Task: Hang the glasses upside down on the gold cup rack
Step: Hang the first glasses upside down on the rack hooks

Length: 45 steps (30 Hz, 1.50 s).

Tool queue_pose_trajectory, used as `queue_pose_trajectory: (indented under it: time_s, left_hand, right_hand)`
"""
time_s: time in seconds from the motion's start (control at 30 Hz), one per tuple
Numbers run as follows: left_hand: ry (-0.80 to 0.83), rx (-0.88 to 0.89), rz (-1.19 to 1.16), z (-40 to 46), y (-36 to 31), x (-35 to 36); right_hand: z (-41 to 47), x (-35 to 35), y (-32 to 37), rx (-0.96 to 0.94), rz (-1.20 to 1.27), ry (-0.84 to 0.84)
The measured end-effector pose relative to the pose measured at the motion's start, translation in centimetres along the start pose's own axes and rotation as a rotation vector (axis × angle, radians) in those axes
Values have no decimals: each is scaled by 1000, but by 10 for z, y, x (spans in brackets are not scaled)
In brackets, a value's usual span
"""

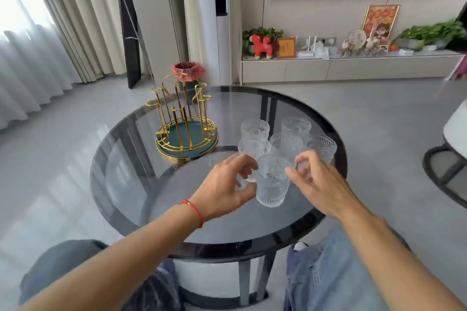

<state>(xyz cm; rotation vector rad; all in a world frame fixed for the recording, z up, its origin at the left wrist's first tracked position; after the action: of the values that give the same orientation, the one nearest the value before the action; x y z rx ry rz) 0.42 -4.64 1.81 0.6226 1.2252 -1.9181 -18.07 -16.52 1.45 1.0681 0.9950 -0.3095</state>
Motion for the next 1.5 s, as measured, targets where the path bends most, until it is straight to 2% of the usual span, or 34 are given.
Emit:
queue_pose_trajectory:
  time_s: [0.1, 0.23, 0.37, 0.47, 0.57, 0.7, 0.77, 0.83, 0.93, 1.03, 1.13, 1.2, 1.3, 1.43, 1.5]
  left_hand:
    - [-95, -81, -140, -5, 17, 18]
    - [-83, -107, -270, -8, 25, 39]
    - [-128, -223, -442, -13, 17, 44]
    - [-111, -329, -652, -16, 12, 40]
    - [-83, -304, -525, -17, 6, 27]
    - [-227, -281, -460, -11, -1, -2]
    - [-312, -326, -523, -6, 4, -19]
    - [-390, -392, -710, 0, 15, -35]
    - [-351, -366, -911, 11, 36, -55]
    - [-285, -284, -1046, 15, 59, -62]
    - [-259, -315, -1114, 14, 89, -63]
    - [-198, -368, -1039, 13, 109, -63]
    - [-169, -460, -771, 9, 135, -69]
    - [-269, -558, 76, -5, 171, -81]
    - [-291, -643, 236, -11, 181, -79]
  right_hand:
    - [7, 23, -8, 89, -37, 160]
    - [9, 44, -8, 77, 18, 239]
    - [10, 37, -3, 65, 52, 182]
    - [3, 28, 13, -74, -23, 103]
    - [-7, 28, 28, -242, 14, 83]
    - [-10, 33, 49, -342, 231, 91]
    - [-8, 36, 55, -308, 373, 85]
    - [-3, 42, 62, -208, 581, 180]
    - [10, 51, 81, -16, 910, 340]
    - [32, 49, 102, -30, 884, 250]
    - [56, 47, 118, -17, 862, 185]
    - [70, 43, 126, -51, 775, 139]
    - [91, 36, 135, -97, 606, 64]
    - [118, 23, 133, -31, 685, 15]
    - [135, 11, 131, 10, 750, -44]
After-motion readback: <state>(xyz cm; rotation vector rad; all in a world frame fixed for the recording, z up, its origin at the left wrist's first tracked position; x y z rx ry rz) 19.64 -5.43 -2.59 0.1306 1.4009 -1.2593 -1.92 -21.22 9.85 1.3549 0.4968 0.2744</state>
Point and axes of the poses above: each hand's wrist, its own z-axis towards the middle knuckle, its own x-axis out of the palm, y = z × x, the point moved 5 cm from there along z, towards the middle knuckle, and after that the axes turned 6 degrees about x, right-handed, at the moved point
